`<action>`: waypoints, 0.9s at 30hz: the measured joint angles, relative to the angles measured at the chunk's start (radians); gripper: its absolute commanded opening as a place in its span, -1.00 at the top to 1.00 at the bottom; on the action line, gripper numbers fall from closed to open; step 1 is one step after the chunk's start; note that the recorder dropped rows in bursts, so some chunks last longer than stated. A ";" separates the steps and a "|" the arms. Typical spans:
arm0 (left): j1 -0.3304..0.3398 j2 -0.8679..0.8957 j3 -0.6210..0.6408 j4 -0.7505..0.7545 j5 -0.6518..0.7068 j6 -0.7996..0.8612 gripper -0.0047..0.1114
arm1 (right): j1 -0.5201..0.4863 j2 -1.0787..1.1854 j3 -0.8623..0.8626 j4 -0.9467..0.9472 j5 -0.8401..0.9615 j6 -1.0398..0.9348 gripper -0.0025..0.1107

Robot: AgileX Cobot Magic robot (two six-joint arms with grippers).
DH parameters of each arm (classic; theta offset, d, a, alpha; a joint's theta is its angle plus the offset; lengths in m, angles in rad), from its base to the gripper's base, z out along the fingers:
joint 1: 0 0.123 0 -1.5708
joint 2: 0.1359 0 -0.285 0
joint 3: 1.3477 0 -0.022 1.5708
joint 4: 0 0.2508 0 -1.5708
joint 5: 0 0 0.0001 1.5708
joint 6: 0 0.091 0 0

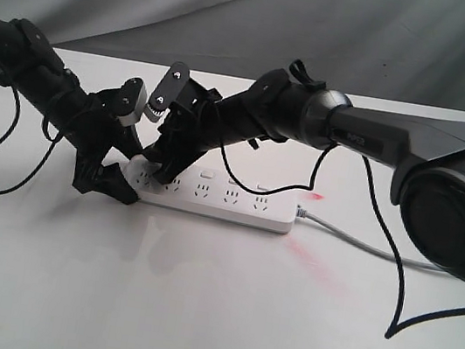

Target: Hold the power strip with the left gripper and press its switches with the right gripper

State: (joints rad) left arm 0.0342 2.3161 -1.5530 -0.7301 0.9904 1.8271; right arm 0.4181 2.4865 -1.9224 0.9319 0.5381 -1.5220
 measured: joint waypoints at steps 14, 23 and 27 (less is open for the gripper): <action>0.000 0.000 0.000 0.000 0.000 0.000 -0.18 | 0.000 0.011 -0.015 -0.063 0.035 -0.002 0.11; 0.000 0.000 0.000 0.000 0.000 0.000 -0.18 | 0.000 -0.005 -0.012 -0.047 0.045 -0.002 0.11; 0.000 0.000 0.000 0.000 0.000 0.000 -0.18 | 0.000 -0.047 -0.003 -0.092 0.069 -0.008 0.11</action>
State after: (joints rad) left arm 0.0342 2.3161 -1.5530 -0.7301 0.9904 1.8271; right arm 0.4181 2.4399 -1.9256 0.8395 0.6076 -1.5304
